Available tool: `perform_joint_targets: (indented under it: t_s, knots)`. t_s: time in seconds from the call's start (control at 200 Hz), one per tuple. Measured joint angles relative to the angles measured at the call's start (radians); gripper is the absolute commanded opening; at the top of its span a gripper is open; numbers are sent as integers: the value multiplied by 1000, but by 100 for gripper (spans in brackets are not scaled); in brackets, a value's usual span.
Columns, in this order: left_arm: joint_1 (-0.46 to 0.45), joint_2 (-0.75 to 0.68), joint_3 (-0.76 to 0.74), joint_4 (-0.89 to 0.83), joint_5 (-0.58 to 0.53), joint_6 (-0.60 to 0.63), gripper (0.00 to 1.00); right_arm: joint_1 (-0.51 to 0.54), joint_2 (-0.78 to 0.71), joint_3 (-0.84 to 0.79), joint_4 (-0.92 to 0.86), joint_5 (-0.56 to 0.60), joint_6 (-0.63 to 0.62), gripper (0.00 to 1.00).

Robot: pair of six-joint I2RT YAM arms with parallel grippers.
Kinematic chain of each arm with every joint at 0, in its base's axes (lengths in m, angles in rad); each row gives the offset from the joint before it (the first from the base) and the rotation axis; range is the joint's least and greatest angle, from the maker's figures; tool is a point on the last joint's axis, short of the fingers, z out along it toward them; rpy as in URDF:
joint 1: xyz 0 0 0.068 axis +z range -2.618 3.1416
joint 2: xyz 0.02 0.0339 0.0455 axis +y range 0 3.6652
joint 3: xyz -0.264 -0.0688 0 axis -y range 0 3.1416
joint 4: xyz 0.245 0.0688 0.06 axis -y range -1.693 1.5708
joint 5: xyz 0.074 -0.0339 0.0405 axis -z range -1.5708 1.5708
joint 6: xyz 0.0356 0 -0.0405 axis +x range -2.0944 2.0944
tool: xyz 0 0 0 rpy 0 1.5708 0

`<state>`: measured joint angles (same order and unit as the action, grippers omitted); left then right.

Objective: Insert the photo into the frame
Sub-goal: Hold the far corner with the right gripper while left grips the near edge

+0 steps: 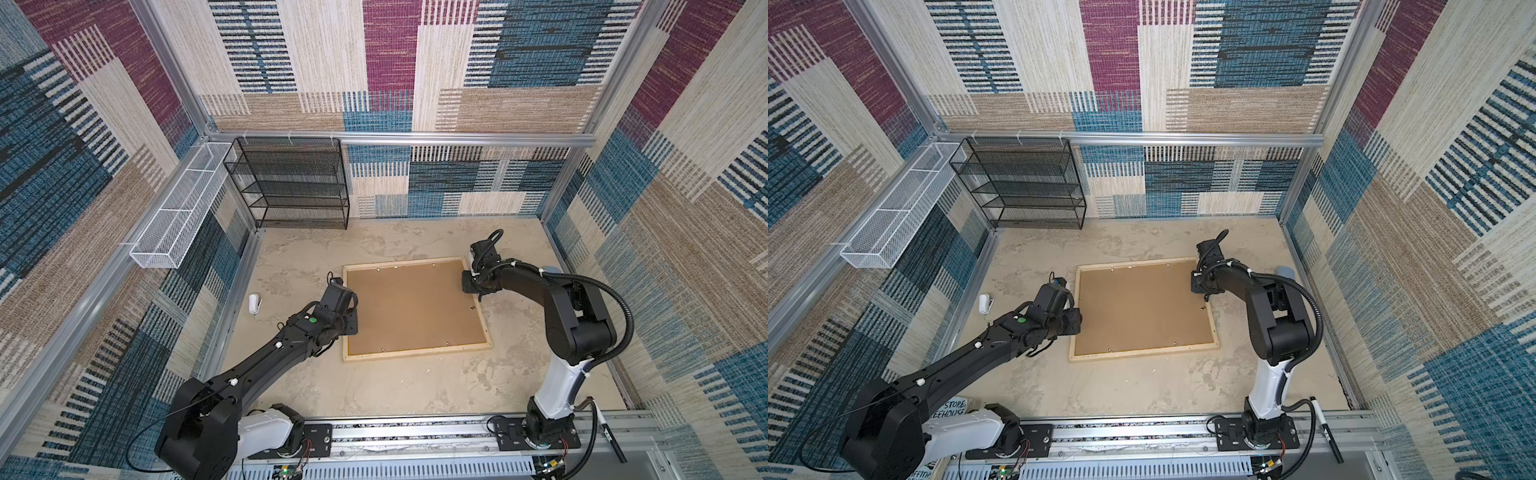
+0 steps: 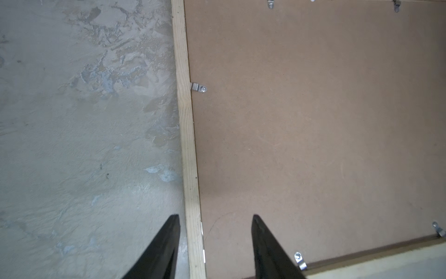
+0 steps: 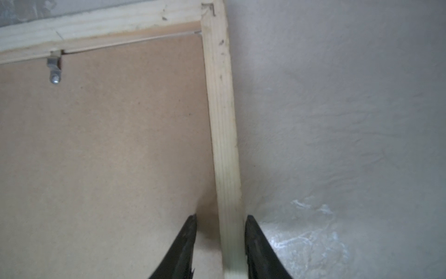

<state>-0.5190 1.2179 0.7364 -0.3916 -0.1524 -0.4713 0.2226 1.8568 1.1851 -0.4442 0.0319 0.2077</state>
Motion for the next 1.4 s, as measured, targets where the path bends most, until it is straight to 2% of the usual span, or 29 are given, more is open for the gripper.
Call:
perform_joint_targets:
  t_s: [0.581,0.746,0.831,0.936,1.177,1.402]
  knots:
    - [-244,25,55,35,-63,85,57,0,-6,-12,-7,32,-16,12]
    - [-327,51,52,82,-78,113,58,0,-6,38,-95,30,-29,11]
    - [-371,60,39,125,-80,134,63,0,-8,87,-145,27,-33,11]
    - [-437,69,19,177,-88,166,63,1,-20,150,-195,16,-36,10]
    - [-629,103,-23,336,-174,293,60,2,-45,315,-316,2,-37,10]
    - [-744,163,-81,494,-347,426,58,2,-49,411,-386,2,-37,10]
